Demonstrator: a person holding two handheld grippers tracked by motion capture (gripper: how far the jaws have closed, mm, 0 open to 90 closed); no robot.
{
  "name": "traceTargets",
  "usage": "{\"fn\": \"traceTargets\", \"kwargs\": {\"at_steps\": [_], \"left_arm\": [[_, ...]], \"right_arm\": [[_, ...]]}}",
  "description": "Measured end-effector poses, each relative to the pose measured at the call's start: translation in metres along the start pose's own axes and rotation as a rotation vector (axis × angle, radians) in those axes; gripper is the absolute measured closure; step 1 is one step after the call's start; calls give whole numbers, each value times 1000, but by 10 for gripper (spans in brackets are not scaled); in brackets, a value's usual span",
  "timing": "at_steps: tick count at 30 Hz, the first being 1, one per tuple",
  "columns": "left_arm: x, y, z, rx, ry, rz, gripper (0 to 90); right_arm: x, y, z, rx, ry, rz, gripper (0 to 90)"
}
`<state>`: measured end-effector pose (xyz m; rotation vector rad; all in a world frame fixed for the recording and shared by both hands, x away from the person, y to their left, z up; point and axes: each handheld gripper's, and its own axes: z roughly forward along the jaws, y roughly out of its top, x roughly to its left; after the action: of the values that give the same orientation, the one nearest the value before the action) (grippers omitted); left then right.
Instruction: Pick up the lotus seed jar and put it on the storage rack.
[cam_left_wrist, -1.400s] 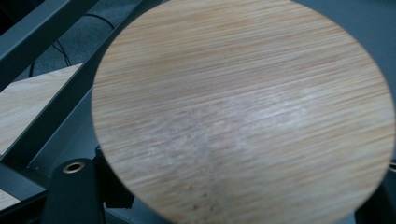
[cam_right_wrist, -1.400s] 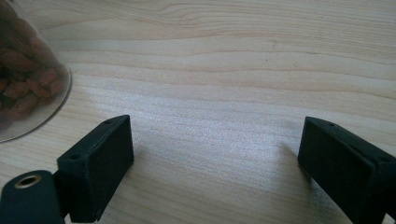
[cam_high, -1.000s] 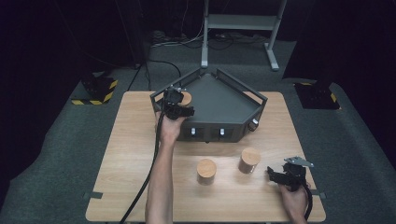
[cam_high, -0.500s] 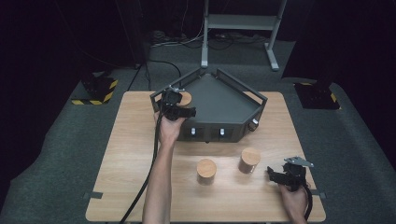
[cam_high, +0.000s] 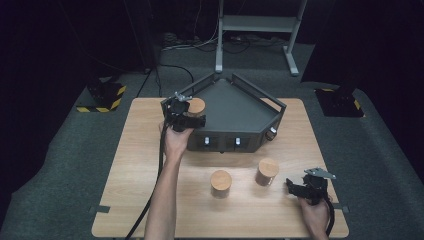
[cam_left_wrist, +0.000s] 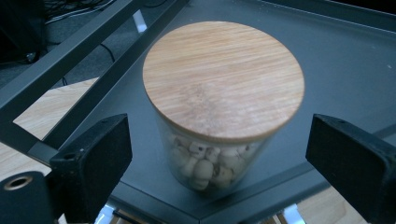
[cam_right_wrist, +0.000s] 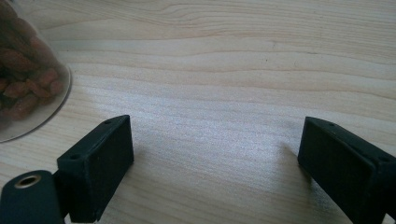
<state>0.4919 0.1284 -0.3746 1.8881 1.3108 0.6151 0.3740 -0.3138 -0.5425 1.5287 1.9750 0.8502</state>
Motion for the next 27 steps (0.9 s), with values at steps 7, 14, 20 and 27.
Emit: {"fn": "traceTargets", "kwargs": {"at_steps": [7, 14, 20, 27], "left_arm": [[2, -7, -7, 6, -7, 5, 78], [7, -14, -14, -4, -3, -4, 80], [8, -22, -21, -13, -7, 2, 95], [7, -30, -25, -3, -16, 13, 95]], "right_arm": [[0, 0, 0, 0, 0, 0, 102], [0, 0, 0, 0, 0, 0, 102], [0, 0, 0, 0, 0, 0, 102], [0, 0, 0, 0, 0, 0, 102]]}}
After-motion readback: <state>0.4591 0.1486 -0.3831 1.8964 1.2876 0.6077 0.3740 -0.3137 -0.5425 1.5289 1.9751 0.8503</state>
